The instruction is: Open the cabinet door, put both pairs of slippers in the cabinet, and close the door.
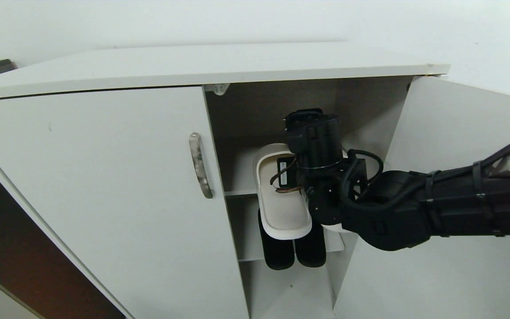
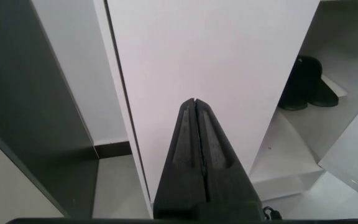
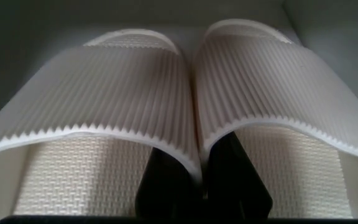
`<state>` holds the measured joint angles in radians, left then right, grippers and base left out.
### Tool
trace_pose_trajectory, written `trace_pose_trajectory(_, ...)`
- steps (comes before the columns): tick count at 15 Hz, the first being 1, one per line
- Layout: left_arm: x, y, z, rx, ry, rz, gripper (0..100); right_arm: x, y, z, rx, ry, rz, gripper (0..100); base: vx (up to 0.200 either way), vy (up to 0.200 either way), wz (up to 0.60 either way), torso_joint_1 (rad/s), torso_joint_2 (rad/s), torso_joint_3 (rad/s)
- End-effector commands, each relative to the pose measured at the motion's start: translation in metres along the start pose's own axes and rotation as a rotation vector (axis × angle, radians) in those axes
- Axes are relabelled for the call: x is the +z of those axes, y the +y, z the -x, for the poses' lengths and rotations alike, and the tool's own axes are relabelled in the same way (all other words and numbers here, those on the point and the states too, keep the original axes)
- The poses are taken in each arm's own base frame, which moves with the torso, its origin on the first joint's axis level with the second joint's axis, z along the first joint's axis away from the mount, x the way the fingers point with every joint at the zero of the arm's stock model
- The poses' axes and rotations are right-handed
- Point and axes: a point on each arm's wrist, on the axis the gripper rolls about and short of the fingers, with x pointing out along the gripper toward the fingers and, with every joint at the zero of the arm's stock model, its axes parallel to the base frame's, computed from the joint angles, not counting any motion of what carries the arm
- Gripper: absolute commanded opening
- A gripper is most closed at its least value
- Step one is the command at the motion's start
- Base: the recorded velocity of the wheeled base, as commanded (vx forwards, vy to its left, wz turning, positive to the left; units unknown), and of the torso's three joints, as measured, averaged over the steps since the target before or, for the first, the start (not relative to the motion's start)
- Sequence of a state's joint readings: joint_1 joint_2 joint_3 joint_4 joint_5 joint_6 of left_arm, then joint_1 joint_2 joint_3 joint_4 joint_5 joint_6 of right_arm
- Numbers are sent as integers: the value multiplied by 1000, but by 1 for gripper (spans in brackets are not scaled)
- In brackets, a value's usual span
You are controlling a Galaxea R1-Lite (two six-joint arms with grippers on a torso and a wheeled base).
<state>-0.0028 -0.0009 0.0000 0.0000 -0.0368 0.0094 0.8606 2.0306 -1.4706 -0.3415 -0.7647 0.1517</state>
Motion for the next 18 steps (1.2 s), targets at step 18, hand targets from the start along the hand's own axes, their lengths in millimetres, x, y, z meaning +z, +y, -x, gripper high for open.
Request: trace_pose_trajectory(18,0,0,0,0,1,0,0,21,4,-64,-16,22,-15,0,0,0,0,0,0,0)
